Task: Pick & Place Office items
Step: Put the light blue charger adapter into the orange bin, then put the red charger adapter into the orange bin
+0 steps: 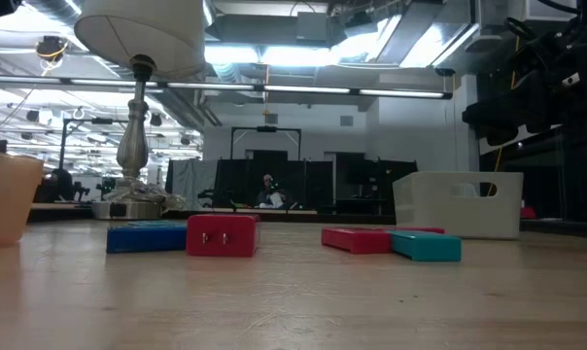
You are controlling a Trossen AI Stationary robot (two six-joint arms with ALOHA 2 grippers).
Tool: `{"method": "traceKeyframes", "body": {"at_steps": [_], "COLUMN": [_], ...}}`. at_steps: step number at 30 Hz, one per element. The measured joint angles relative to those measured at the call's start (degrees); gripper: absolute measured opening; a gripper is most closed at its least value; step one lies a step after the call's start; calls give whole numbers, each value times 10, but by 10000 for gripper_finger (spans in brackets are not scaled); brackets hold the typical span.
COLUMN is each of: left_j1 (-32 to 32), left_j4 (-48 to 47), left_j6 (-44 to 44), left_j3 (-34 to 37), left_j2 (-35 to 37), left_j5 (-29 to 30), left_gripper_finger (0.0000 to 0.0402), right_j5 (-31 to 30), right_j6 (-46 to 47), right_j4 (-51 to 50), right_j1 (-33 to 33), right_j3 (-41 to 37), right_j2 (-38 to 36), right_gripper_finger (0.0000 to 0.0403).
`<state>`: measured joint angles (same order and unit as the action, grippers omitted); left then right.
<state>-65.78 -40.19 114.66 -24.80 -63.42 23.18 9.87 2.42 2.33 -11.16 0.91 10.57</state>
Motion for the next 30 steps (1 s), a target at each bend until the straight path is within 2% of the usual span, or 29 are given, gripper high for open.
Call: {"method": "traceKeyframes", "body": {"at_steps": [7,11,14,17,19,21,25,26,28,30], "left_j1": [0,0,0,0,0,0,6,15,47,89], "left_j4": [3,10,13,17,31,33,35,35,32,37], "left_j6": [8,7,9,18,22,27,37,35,3,-74], "left_j3": [1,0,-8,-22,-36,-50,-85,-92,-112,-136], "left_j2": [0,0,0,3,10,19,36,39,42,41], "left_j5": [9,9,21,42,80,143,326,343,333,274], "left_gripper_finger": [215,294,327,326,317,306,292,290,288,287], "right_j5": [0,0,0,0,0,0,0,0,0,0], "right_j6": [0,0,0,0,0,0,0,0,0,0], "right_j4": [0,0,0,0,0,0,0,0,0,0], "right_j1": [0,0,0,0,0,0,0,0,0,0], "right_j3": [0,0,0,0,0,0,0,0,0,0], "right_j2": [0,0,0,0,0,0,0,0,0,0], "right_gripper_finger": [101,101,101,101,101,101,100,100,100,100]}}
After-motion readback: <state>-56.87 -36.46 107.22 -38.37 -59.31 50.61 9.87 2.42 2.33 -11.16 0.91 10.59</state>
